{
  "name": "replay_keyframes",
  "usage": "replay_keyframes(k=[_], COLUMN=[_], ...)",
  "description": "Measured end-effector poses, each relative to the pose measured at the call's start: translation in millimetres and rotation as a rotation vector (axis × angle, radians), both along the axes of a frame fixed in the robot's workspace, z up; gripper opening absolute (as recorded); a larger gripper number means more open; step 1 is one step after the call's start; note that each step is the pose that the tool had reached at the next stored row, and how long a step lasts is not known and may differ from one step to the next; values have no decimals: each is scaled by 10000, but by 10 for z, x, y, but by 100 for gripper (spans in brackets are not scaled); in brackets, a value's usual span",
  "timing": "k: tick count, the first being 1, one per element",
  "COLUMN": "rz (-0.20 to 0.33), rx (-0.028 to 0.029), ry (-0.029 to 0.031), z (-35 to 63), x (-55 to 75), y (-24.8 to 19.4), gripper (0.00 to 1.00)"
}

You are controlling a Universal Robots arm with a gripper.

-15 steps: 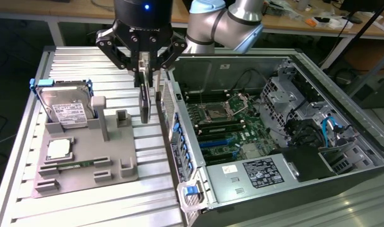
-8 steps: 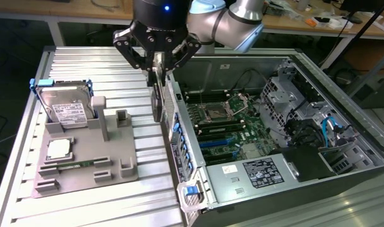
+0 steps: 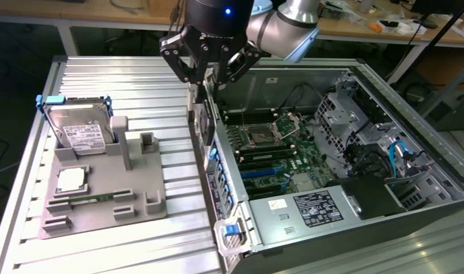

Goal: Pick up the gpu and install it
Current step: 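Pick up the gpu and move the gpu toward the slot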

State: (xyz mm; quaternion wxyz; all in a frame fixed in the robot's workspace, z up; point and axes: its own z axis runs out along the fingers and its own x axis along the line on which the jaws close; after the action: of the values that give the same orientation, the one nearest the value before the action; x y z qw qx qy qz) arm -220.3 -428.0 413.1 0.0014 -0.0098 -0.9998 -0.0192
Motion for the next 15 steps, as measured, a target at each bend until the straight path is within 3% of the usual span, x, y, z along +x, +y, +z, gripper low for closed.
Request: replay_keyframes(k=[6, 15], rz=[-1, 1], rx=[3, 0], ry=[19, 92], z=[49, 52], x=[81, 398], y=[1, 0], gripper=[27, 27])
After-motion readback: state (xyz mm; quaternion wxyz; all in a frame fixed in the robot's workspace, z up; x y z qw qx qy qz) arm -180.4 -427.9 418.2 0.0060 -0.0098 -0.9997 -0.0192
